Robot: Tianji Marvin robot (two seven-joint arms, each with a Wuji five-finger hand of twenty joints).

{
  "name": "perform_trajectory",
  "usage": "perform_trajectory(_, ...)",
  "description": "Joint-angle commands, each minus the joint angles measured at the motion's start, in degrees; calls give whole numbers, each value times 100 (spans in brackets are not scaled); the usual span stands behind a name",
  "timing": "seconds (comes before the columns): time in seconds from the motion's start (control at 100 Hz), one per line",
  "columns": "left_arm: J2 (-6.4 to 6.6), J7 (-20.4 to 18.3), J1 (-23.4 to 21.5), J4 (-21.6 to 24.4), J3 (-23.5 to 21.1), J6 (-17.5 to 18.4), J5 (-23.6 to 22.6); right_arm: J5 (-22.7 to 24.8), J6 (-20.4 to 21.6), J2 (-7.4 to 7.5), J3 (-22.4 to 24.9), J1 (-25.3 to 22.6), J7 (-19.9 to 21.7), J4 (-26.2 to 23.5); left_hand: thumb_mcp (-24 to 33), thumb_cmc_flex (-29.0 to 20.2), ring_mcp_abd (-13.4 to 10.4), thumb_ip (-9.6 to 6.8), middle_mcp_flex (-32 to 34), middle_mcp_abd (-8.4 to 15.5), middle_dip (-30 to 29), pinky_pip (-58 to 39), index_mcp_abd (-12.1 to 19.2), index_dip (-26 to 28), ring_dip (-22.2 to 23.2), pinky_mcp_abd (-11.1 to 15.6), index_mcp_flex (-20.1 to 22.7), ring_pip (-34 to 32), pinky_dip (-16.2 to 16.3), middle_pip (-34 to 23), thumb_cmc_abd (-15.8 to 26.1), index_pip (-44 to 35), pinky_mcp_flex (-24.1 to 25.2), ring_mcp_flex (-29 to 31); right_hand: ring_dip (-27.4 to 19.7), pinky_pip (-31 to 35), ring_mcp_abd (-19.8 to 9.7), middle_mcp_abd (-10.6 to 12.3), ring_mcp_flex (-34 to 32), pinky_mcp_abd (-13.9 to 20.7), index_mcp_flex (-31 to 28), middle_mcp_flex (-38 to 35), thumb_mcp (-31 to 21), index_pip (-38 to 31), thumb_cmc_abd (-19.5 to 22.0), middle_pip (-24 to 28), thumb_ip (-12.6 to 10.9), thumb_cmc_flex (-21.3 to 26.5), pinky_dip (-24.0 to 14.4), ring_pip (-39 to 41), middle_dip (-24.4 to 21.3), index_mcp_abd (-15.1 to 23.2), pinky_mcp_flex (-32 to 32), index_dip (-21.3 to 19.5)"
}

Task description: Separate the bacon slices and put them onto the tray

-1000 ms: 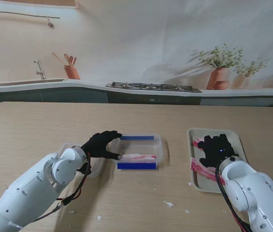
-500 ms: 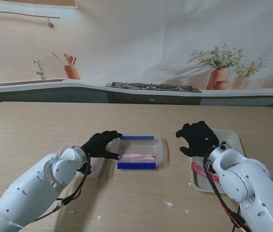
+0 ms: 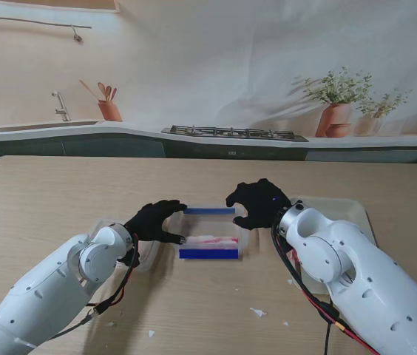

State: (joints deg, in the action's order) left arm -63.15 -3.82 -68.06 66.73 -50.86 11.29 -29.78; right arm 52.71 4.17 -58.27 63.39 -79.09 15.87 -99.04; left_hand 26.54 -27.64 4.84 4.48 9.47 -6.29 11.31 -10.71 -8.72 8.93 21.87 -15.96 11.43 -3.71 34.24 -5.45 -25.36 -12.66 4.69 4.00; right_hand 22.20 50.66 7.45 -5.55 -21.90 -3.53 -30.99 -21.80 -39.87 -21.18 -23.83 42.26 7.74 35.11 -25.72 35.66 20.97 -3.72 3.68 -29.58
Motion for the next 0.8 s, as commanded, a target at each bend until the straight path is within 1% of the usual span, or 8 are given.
perform_trajectory(0.0,-23,-114,-71,-124,59,-6,-27,-36,-62,-112,-170,206,125,176,131,-301,-151,-60,-55,248,46,257,-235,46,-63,-8,-22,116,116,-20,-402,45,17,-196,41,146,61,-25,-64,99,-15,-40,-1,-28,221,56,-252,36,112,43,10,-81,-8,-50)
perform_trajectory(0.12,-24,-99,-80,-124,46,-9,-33,-341,-385,-143,-686,625,169,512,122,-298,-157,-62,-56,255,47,262,-232,45,-64,-3,-25,116,113,-20,-394,47,27,-196,57,148,77,-44,-72,78,-11,-42,7,-25,251,66,-261,64,165,71,18,-75,-53,-51)
perform_trajectory(0.25,-8,-127,-130,-54,-11,-15,-54,-605,-591,-181,-1224,1089,183,934,106,-290,-147,-62,-63,248,46,263,-234,44,-66,-5,-24,118,112,-16,-394,49,27,-197,85,191,54,-32,-118,94,-47,-85,-6,-49,269,126,-270,112,194,129,46,-72,-11,-63)
perform_trajectory(0.37,5,-152,-168,5,-56,-15,-76,-882,-770,-242,-1644,1452,114,1311,92,-293,-158,-64,-58,252,48,262,-232,43,-67,-6,-24,117,112,-17,-387,52,28,-196,96,239,48,-25,-141,116,-76,-111,-50,-69,277,154,-279,183,209,151,58,-76,18,-71)
perform_trajectory(0.5,9,-158,-177,19,-69,-5,-80,-1115,-860,-316,-1995,1770,-9,1674,88,-301,-150,-67,-58,248,48,260,-229,43,-65,-7,-22,116,112,-18,-391,52,25,-197,106,293,31,-22,-182,142,-98,-134,-92,-87,280,169,-279,215,228,171,65,-71,63,-75)
perform_trajectory(0.63,11,-170,-176,26,-64,-1,-77,-1449,-885,-410,-2303,2046,-119,2005,82,-301,-156,-68,-54,249,48,260,-225,42,-67,-8,-24,117,112,-19,-389,54,25,-197,112,341,23,-21,-203,158,-138,-168,-131,-111,298,182,-279,264,248,180,70,-84,102,-79)
perform_trajectory(0.79,11,-171,-173,30,-59,6,-77,-1656,-1035,-456,-2586,2248,-29,2076,75,-310,-147,-70,-56,248,47,259,-241,41,-66,-7,-23,116,112,-14,-402,55,22,-196,115,372,29,-24,-242,148,-171,-214,-151,-131,329,184,-276,283,279,187,71,-90,121,-77)
